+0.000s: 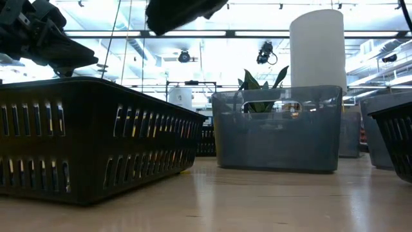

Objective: Stack baskets on shelf by color
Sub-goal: Stack the bottom black bin on the middle small black bin

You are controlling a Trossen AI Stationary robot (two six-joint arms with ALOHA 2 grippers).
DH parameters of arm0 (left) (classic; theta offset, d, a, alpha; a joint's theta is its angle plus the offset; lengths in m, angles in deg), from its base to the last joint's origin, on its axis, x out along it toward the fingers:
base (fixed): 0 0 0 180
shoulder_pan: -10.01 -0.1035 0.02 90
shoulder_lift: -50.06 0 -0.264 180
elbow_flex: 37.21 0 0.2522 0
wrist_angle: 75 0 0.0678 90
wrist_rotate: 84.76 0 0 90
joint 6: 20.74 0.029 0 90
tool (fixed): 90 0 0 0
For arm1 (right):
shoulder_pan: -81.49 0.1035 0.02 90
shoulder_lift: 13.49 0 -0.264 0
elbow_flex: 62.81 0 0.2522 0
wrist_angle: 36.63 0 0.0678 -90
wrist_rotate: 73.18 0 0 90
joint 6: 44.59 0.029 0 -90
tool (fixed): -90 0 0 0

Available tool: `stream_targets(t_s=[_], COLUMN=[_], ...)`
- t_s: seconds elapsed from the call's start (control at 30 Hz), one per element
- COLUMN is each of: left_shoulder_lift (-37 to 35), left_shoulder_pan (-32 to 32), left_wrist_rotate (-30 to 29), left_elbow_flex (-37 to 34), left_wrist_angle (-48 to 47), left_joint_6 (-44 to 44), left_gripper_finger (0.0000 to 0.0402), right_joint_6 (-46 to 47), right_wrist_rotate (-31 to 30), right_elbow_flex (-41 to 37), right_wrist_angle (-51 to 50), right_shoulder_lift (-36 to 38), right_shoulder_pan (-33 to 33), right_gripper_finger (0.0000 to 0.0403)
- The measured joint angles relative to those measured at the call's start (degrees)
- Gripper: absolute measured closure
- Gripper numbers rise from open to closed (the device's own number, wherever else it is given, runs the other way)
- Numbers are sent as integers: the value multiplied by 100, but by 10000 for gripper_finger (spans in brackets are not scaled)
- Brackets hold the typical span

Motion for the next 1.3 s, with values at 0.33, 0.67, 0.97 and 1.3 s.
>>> stream_targets(t_s=[0.33,0.67,0.97,1.3], left_shoulder_lift=[0,0,0,0], left_shoulder_pan=[-2,0,-2,-2], left_wrist_rotate=[0,0,0,0], left_elbow_flex=[0,0,0,0], left_wrist_angle=[8,-7,7,2], left_joint_6=[0,2,2,2], left_gripper_finger=[285,285,285,285], right_joint_6=[-179,-96,-996,-1339], right_wrist_rotate=[291,850,1060,1047], right_elbow_flex=[1228,1305,915,410], right_wrist_angle=[-1299,-3215,-3615,-3285], right_shoulder_lift=[-570,-360,-361,-365], right_shoulder_pan=[42,310,677,804], right_gripper_finger=[253,218,239,243])
